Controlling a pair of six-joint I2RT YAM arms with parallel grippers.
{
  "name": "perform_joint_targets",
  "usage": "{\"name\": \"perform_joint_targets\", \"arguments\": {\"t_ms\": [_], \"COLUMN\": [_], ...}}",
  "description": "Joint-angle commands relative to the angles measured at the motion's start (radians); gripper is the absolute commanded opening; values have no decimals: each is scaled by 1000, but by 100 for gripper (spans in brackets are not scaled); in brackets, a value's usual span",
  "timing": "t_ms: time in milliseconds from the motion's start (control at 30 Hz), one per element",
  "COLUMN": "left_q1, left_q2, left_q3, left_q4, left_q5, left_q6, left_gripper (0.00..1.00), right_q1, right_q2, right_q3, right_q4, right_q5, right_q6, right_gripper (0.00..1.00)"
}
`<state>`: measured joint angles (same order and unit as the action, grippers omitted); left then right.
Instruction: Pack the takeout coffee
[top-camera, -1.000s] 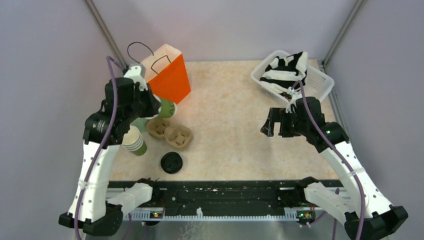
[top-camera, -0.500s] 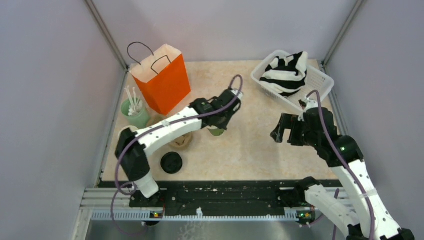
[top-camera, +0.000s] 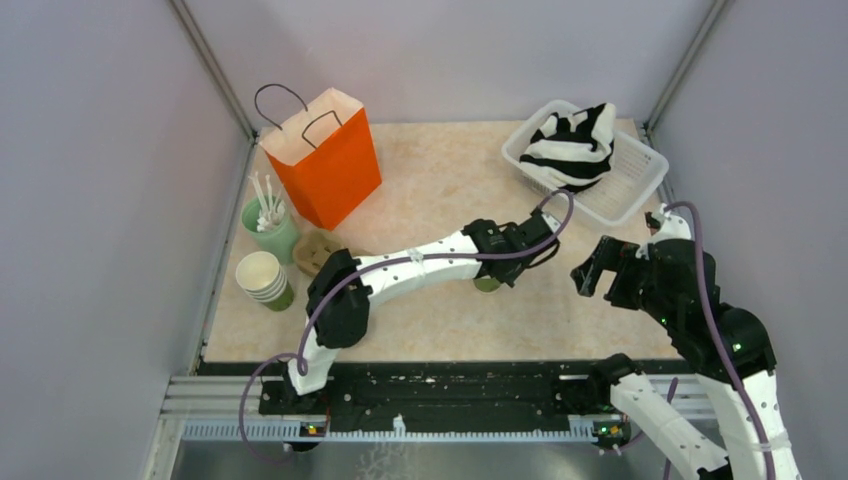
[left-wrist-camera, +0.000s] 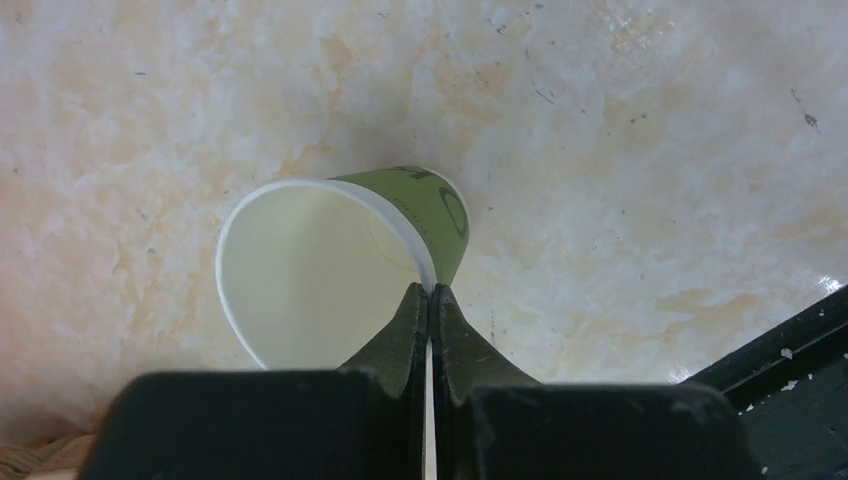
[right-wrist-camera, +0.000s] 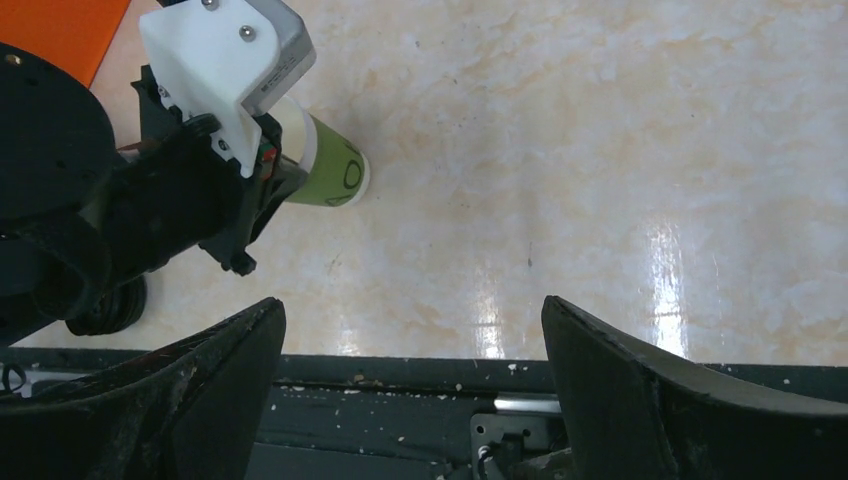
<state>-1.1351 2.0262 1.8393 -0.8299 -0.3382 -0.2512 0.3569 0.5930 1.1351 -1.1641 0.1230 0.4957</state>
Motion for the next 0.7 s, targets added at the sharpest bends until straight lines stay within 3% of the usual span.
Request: {"name": "perform_joint_targets", "arguments": {"t_ms": [0, 300, 467, 667], "left_q1": [-7, -9, 5, 198], "left_q2": [34, -53, -258, -636], "left_q3": [65, 125, 9, -422], "left_q4": [-44, -160, -251, -315], "left_q5": [-13, -28, -18, 114], "left_q6": [11, -58, -156, -354], "left_gripper": [0, 63, 82, 88], "right_q1": [-4, -4, -5, -4], "right_q2": [-17, -19, -14, -12], "right_q3": [33, 15, -17, -72], "right_q4": [-41, -19, 15, 64], "right_q5": [33, 10, -16, -58], "right_q6": [21, 8, -4, -9], "right_gripper": [99, 99, 99, 99]}}
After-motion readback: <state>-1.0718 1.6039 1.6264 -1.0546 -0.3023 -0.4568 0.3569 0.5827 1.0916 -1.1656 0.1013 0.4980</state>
